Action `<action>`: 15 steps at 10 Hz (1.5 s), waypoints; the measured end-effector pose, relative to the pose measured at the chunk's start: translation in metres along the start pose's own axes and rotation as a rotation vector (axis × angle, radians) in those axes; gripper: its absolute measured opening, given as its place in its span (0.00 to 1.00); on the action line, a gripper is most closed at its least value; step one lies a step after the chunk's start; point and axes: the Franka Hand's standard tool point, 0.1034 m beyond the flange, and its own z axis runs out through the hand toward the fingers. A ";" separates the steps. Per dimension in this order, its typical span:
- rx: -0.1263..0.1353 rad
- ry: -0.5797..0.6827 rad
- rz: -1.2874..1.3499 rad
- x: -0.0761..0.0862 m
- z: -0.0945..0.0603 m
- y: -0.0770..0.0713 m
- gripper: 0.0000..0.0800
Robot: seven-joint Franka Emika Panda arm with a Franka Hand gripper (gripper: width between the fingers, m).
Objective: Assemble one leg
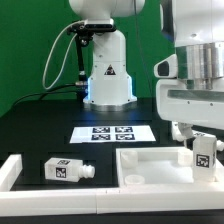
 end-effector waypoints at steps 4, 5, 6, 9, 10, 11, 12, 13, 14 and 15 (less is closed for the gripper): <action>-0.025 0.017 -0.338 0.009 0.002 0.002 0.78; -0.024 0.017 -0.319 0.009 0.002 0.002 0.56; -0.024 0.018 -0.252 0.009 0.002 0.002 0.35; -0.036 0.028 0.121 0.008 0.002 0.006 0.36; -0.032 0.023 0.326 0.008 0.003 0.007 0.36; -0.029 0.008 0.544 0.009 0.003 0.009 0.36; -0.031 -0.010 0.731 0.009 0.002 0.009 0.36; -0.030 -0.018 0.849 0.009 0.002 0.009 0.36; -0.032 -0.020 0.927 0.008 0.002 0.009 0.36; -0.039 -0.020 0.975 0.006 0.002 0.009 0.36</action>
Offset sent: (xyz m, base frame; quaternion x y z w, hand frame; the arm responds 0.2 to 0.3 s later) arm 0.0000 0.0000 0.0000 0.0000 0.0000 0.0650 0.9979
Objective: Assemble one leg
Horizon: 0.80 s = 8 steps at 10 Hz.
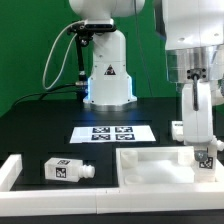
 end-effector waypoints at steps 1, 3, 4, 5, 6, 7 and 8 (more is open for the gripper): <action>0.001 0.003 0.029 0.000 0.000 0.000 0.36; 0.001 0.003 0.022 0.000 0.001 0.000 0.43; 0.001 0.004 0.021 0.000 0.001 0.000 0.66; 0.011 0.002 -0.053 0.000 0.000 -0.001 0.66; 0.021 -0.002 -0.146 0.000 -0.005 -0.002 0.78; 0.029 -0.016 -0.213 -0.004 -0.018 -0.003 0.80; 0.044 -0.032 -0.286 -0.008 -0.035 -0.005 0.80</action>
Offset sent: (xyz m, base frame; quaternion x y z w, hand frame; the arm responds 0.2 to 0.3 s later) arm 0.0000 0.0000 0.0000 0.0000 0.0000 0.0000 1.0000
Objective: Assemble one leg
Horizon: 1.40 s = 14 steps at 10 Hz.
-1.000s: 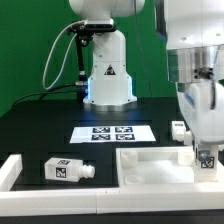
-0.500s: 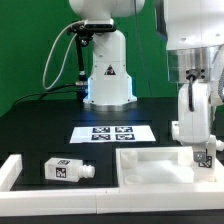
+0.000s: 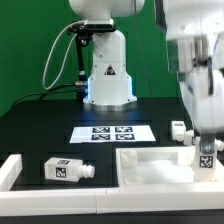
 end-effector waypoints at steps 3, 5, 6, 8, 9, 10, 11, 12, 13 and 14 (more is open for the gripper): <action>0.013 -0.004 -0.123 -0.002 -0.006 -0.003 0.81; 0.007 0.009 -0.308 -0.001 -0.005 -0.002 0.81; -0.016 0.049 -0.561 -0.001 0.000 0.002 0.81; -0.056 0.070 -0.975 -0.003 0.008 0.005 0.81; -0.067 0.068 -1.036 -0.001 0.014 0.008 0.81; -0.069 0.069 -1.103 0.000 0.013 0.007 0.81; -0.070 0.069 -1.144 0.000 0.014 0.007 0.81; -0.076 0.069 -1.232 0.001 0.015 0.007 0.81; -0.073 0.088 -1.356 -0.002 0.025 0.007 0.81; -0.062 0.092 -1.327 -0.006 0.033 0.008 0.81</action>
Offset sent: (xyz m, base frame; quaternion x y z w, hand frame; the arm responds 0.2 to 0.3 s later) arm 0.0000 0.0000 0.0000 0.0000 0.0000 -0.1296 0.9916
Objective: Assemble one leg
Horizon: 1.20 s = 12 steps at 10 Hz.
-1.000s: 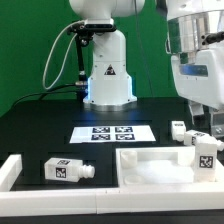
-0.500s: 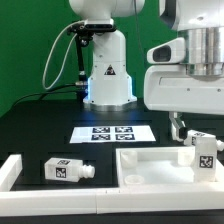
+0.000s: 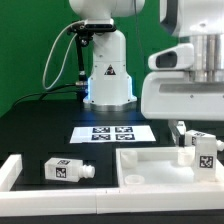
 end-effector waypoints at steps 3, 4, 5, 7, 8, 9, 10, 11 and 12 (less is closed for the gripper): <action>0.002 0.006 0.028 0.001 0.001 0.000 0.80; 0.004 0.005 0.074 0.000 0.001 -0.001 0.59; 0.000 0.005 0.154 0.001 0.001 0.002 0.36; -0.002 0.005 0.291 0.001 0.002 0.004 0.36; -0.009 0.004 0.383 0.000 0.001 0.004 0.36; -0.025 0.007 0.473 -0.001 0.001 0.003 0.36; -0.030 0.010 0.617 -0.001 0.002 0.004 0.36; -0.036 -0.007 0.772 -0.002 0.002 0.006 0.36; -0.047 -0.040 0.917 -0.003 0.001 0.007 0.36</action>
Offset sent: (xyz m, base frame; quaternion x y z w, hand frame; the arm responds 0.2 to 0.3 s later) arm 0.0000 0.0000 0.0000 0.0000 0.0000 0.0000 1.0000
